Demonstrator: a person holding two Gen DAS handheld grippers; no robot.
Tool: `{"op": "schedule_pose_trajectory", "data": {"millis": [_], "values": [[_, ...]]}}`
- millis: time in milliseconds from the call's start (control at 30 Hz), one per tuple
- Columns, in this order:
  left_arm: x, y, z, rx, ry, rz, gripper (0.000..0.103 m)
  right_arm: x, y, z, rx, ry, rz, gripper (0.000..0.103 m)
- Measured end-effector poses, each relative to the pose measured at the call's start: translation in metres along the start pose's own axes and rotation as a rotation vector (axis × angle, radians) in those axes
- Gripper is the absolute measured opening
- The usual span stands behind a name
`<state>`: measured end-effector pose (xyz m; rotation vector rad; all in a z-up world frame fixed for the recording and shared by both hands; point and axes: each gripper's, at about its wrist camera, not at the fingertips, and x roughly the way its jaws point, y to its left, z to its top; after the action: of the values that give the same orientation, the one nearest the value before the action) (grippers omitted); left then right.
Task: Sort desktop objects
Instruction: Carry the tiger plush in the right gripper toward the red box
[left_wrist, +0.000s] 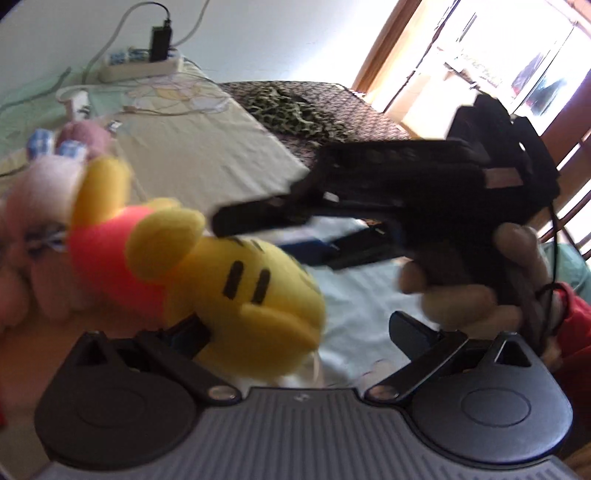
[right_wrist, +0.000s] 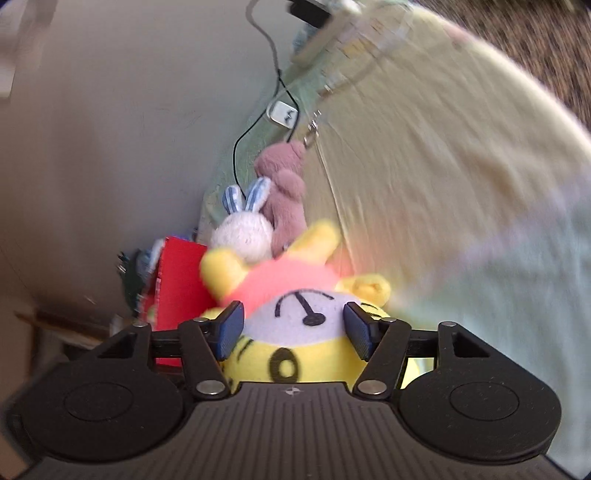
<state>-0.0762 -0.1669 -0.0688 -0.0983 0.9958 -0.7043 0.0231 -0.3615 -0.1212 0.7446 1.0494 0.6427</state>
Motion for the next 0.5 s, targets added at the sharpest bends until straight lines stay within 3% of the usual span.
{"op": "schedule_pose_trajectory", "data": {"millis": [100,200,300,367,500], "values": [[0.016,-0.009,-0.001,-0.016,0.017,-0.032,0.099,-0.002,0.017,0.013,-0.149,0.024,0.013,0.064],[0.028,-0.009,-0.005,-0.013,0.066,-0.081,0.096,-0.011,0.022,0.019,-0.231,0.019,-0.028,0.056],[0.018,-0.012,-0.009,0.044,0.044,-0.047,0.095,-0.023,0.013,0.016,-0.193,0.008,-0.001,0.056],[0.007,-0.008,-0.009,0.071,0.032,-0.028,0.094,-0.028,0.005,0.011,-0.139,-0.025,-0.032,0.057],[-0.022,0.003,-0.001,0.106,0.0,-0.005,0.094,-0.05,-0.022,-0.001,0.081,-0.113,-0.042,0.057]]}}
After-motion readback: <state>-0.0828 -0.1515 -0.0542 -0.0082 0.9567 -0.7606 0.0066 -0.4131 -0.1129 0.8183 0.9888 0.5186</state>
